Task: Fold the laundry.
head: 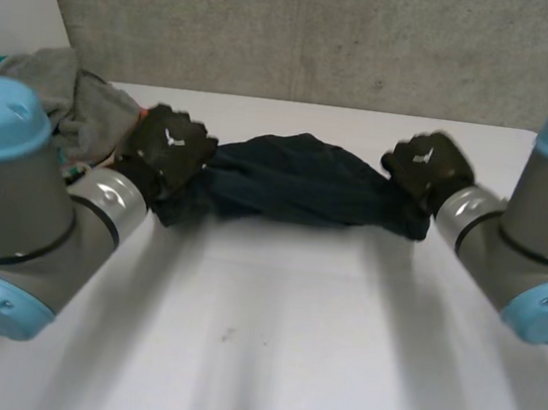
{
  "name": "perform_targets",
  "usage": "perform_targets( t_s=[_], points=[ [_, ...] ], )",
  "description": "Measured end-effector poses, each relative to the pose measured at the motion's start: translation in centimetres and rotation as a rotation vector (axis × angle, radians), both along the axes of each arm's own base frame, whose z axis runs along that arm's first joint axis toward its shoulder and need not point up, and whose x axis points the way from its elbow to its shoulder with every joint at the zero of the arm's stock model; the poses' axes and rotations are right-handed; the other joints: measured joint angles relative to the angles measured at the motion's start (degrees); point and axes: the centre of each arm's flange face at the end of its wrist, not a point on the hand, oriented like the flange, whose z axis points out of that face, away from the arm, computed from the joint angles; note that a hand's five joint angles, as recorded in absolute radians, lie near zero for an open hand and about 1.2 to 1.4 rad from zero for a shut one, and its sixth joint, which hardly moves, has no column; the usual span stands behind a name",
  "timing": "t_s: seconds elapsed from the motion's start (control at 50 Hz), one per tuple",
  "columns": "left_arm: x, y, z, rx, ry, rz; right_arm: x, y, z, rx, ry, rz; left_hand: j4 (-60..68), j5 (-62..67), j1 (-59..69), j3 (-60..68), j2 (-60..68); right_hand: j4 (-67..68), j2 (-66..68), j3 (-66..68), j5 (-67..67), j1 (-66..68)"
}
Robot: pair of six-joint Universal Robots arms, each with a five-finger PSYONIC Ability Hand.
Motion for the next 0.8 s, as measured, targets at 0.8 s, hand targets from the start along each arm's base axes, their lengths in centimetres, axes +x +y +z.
perform_targets(
  t_s=[0.8],
  points=[
    [-2.4,-7.3,-3.2,0.199,0.153,0.140,8.3,-10.5,-1.9,-0.385,-0.332,0.016,-54.33,-51.56,-54.76,-53.23,-53.79,-53.97,-54.10,-54.08,-52.65,-51.56]
  ],
)
